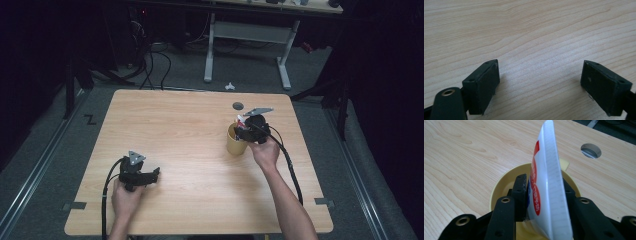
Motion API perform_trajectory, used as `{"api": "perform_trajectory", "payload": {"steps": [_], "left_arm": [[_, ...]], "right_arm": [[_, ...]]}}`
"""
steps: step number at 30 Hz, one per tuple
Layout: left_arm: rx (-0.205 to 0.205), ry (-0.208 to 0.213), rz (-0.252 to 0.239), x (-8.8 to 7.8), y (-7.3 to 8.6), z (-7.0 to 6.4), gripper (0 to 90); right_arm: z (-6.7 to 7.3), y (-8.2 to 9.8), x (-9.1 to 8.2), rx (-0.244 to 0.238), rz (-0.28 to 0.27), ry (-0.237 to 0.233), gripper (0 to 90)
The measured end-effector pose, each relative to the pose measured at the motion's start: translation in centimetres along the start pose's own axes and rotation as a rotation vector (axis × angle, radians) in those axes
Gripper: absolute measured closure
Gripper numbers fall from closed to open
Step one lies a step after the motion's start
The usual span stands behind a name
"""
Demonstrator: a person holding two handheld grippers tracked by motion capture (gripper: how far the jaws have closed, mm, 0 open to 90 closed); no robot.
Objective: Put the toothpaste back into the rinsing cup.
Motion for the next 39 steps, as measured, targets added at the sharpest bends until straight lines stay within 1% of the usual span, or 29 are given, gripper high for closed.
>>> {"api": "perform_trajectory", "payload": {"steps": [6,8,12,14,17,18,21,28,31,33,36,39], "left_arm": [[0.0,0.0,0.0,0.0,0.0,0.0,15.9],[0.0,0.0,0.0,0.0,0.0,0.0,15.9],[0.0,0.0,0.0,0.0,0.0,0.0,15.9],[0.0,0.0,0.0,0.0,0.0,0.0,15.9],[0.0,0.0,0.0,0.0,0.0,0.0,15.9],[0.0,0.0,0.0,0.0,0.0,0.0,15.9],[0.0,0.0,0.0,0.0,0.0,0.0,15.9],[0.0,0.0,0.0,0.0,0.0,0.0,15.9],[0.0,0.0,0.0,0.0,0.0,0.0,15.9],[0.0,0.0,0.0,0.0,0.0,0.0,15.9],[0.0,0.0,0.0,0.0,0.0,0.0,15.9],[0.0,-0.001,0.0,0.0,0.0,0.0,15.9]], "right_arm": [[0.0,0.3,-0.2,-0.002,-0.006,0.001,66.5],[-0.1,0.4,-0.3,0.01,-0.016,-0.007,66.3],[-0.1,0.4,-0.3,0.012,-0.016,-0.008,65.3],[-0.1,0.5,-0.3,0.005,-0.013,-0.003,62.2],[-0.1,0.5,-0.3,0.026,-0.017,-0.015,54.4],[-0.1,0.5,-0.3,0.029,-0.019,-0.017,53.2],[0.0,0.3,-0.7,0.041,-0.037,-0.035,49.4],[0.0,-0.2,-2.1,0.04,-0.076,-0.037,45.7],[-0.2,-0.3,-2.8,0.032,-0.097,-0.026,46.1],[-0.3,-0.4,-3.3,0.029,-0.118,-0.014,46.4],[-0.4,-0.4,-3.9,0.027,-0.132,0.009,46.4],[-0.6,-0.3,-4.5,0.029,-0.146,0.013,46.3]]}}
Point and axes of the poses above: each handheld gripper's, and its own axes: x roughly forward along the jaws, y roughly out of its underside, z roughly to its left, the point moved 8 cm from there along x, roughly forward along the jaws
